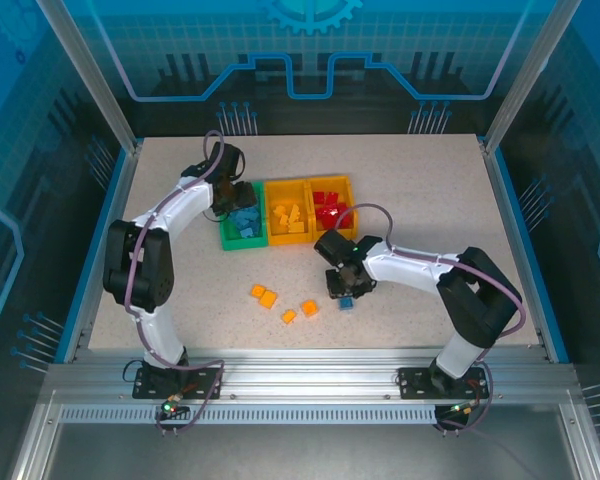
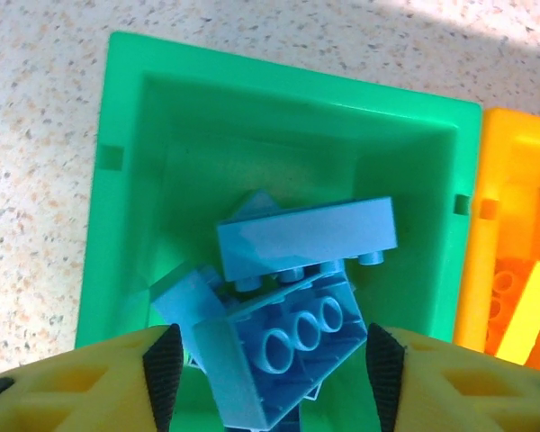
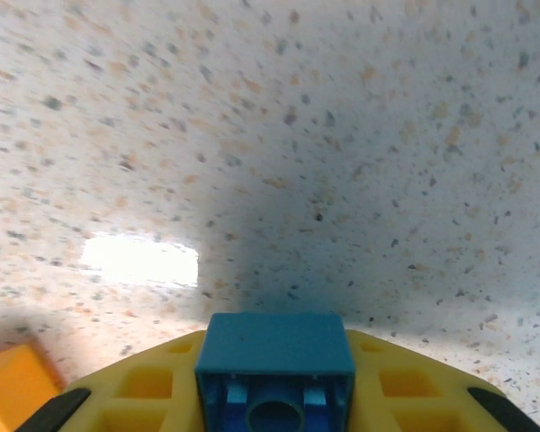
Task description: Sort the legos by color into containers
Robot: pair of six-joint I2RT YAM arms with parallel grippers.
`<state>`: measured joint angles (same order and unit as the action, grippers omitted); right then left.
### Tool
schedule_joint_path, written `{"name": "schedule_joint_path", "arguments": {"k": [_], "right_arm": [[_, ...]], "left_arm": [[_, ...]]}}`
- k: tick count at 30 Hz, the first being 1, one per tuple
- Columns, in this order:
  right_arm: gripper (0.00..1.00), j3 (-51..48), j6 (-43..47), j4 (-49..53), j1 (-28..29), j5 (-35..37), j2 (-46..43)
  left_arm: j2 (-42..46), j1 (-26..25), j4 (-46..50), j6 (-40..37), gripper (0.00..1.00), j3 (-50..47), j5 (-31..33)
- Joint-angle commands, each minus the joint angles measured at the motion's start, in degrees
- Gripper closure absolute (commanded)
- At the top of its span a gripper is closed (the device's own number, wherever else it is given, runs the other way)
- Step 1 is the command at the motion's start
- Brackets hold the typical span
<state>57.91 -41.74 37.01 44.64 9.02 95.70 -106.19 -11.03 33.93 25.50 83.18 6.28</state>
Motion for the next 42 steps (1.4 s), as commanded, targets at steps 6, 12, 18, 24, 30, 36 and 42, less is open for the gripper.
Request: {"name": "schedule_joint_path", "arguments": {"k": [6, 12, 18, 24, 30, 36, 42], "right_arm": [[0.75, 14.26, 4.23, -1.29, 0.25, -4.13, -0.03], [0.74, 31.08, 4.97, -5.72, -2.56, -16.38, 11.22], [0.75, 47.9, 3.49, -5.32, -4.28, -23.31, 24.56], [0.74, 60.55, 2.29, -3.77, -4.83, -26.92, 33.79], [0.71, 71.69, 0.5, -0.65, -5.62, -27.74, 42.52], [0.48, 78.4, -1.84, -0.69, -6.59, -30.16, 47.94], [0.27, 79.4, -0.36, -1.34, -6.39, -31.53, 46.83]], "left_arm": [[13.08, 0.29, -2.68, 2.33, 0.01, -7.75, -0.62], [20.96, 1.71, -3.88, 4.42, 0.01, -16.32, -0.06], [26.73, 4.46, -5.18, 6.08, 0.01, -25.45, -0.67], [30.2, 6.8, -7.14, 8.4, 0.01, -32.77, -3.0], [30.18, 6.74, -8.72, 9.31, 0.01, -35.88, -5.52], [30.81, 5.85, -9.1, 9.2, 0.01, -38.29, -6.27], [31.4, 0.65, -8.5, 10.47, 0.01, -39.54, -5.11]]}}
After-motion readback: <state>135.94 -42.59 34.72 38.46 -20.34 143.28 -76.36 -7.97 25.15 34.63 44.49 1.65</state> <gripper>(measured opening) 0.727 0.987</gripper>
